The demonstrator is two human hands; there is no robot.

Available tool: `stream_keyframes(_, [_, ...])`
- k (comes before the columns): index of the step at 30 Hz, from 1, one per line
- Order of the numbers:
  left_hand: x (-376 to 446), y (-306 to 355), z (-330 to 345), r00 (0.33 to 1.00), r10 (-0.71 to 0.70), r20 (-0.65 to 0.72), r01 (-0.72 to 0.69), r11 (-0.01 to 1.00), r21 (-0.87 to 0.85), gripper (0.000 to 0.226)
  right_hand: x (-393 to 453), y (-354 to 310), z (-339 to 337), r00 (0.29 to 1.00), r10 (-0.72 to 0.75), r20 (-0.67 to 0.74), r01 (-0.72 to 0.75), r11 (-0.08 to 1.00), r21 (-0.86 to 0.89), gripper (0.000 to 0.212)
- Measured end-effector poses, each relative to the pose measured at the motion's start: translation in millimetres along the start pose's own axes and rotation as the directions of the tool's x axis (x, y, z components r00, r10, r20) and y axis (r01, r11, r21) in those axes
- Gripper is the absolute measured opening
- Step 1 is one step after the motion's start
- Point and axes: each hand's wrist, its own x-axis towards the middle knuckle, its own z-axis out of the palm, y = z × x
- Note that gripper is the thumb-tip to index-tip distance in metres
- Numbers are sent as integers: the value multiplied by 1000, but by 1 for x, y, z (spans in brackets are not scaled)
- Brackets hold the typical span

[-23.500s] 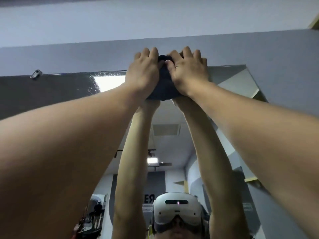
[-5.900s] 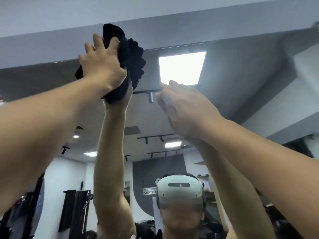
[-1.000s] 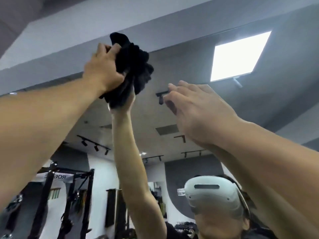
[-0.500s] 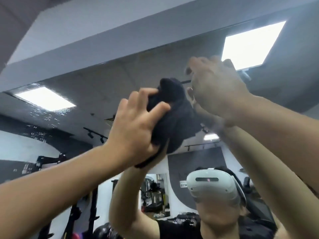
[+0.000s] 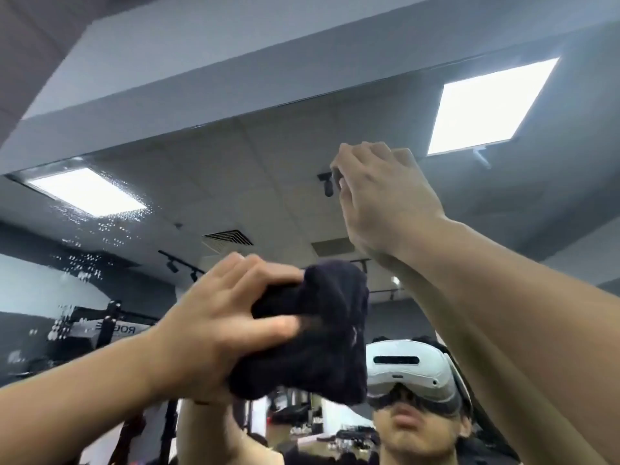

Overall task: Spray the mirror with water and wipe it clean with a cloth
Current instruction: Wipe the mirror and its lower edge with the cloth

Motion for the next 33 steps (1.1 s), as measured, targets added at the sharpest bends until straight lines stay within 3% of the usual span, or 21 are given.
stream_keyframes(3, [29, -54, -7, 990, -144, 4, 144, 988, 57, 46, 0, 3, -1, 1000, -4, 14, 4, 1000, -16, 20])
stream_keyframes(6, [64, -111, -8, 934, -344, -97, 356, 922, 154, 50, 2, 5, 2, 1000, -7, 6, 8, 999, -33, 21])
stream_keyframes(8, [88, -150, -7, 839, -512, -184, 543, 810, 220, 48, 1, 5, 3, 1000, 5, -6, -5, 1000, -16, 20])
stream_keyframes(10, [110, -179, -8, 698, -677, -235, 716, 643, 272, 46, 1, 5, 3, 1000, 6, -4, -7, 1000, -20, 19])
stream_keyframes(12, [124, -194, -5, 556, -781, -284, 824, 472, 315, 46, 2, 5, 3, 1000, 0, 1, 0, 999, -50, 18])
stream_keyframes(13, [129, -196, -1, 531, -791, -305, 837, 435, 332, 47, 2, 5, 5, 1000, 6, -7, -6, 999, -52, 18])
stream_keyframes(17, [118, -175, 6, 617, -715, -329, 784, 522, 337, 48, 0, 0, 9, 996, 39, -85, -38, 999, 15, 12])
stream_keyframes(21, [64, -139, -6, 834, -496, -242, 552, 767, 328, 51, 4, -9, -3, 997, 80, -12, -81, 996, -47, 18])
stream_keyframes(23, [34, -117, -10, 907, -385, -173, 420, 861, 288, 51, 8, -17, -4, 990, 142, -15, -142, 989, -43, 13])
stream_keyframes(27, [-26, -73, -18, 964, -258, -66, 266, 945, 190, 47, 16, -63, -4, 982, 188, 12, -186, 958, 218, 29])
stream_keyframes(30, [-67, -45, -22, 988, -151, -36, 154, 984, 87, 40, 30, -104, 9, 997, 70, 38, -77, 967, 243, 35])
stream_keyframes(33, [-102, -27, -23, 1000, 8, -15, -8, 1000, -4, 29, 36, -128, 27, 996, 50, 75, -67, 967, 247, 38])
